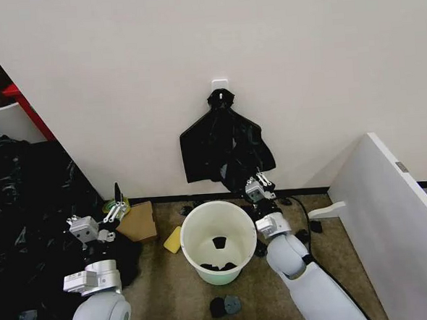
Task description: Place the garbage bag over the trash bin.
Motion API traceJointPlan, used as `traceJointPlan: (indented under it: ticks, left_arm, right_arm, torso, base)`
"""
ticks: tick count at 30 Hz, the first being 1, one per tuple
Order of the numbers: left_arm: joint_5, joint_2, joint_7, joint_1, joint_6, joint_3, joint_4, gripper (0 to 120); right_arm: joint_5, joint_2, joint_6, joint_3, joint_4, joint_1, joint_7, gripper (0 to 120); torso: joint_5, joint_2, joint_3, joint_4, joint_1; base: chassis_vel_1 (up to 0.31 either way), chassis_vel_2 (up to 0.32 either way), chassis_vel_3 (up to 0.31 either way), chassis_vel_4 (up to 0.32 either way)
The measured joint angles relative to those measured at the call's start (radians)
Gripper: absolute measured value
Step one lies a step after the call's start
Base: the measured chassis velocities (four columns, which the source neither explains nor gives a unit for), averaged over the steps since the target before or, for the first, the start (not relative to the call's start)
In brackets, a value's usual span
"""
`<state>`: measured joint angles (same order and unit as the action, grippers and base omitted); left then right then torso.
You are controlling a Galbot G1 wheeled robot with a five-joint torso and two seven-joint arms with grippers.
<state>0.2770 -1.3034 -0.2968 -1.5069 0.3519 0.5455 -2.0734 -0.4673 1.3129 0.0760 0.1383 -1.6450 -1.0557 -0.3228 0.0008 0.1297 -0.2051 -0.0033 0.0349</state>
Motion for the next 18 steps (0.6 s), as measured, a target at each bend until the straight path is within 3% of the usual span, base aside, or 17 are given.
traceJointPlan:
  ticks: [6, 18]
  left_arm:
    - [-0.003, -0.001, 0.0, -0.001, 0.001, 0.0, 0.001, 100]
    - [-0.005, -0.001, -0.003, -0.015, 0.005, 0.008, 0.0, 100]
  right_arm:
    - [-0.015, 0.009, 0.006, 0.007, 0.02, -0.002, 0.006, 43]
    - [-0.04, 0.038, 0.009, 0.014, 0.068, 0.022, 0.013, 91]
  torso:
    - [0.0, 0.0, 0.0, 0.0, 0.0]
    - [0.0, 0.0, 0.0, 0.0001, 0.0]
  base:
    - [0.0, 0.0, 0.0, 0.0]
    - [0.0, 0.0, 0.0, 0.0]
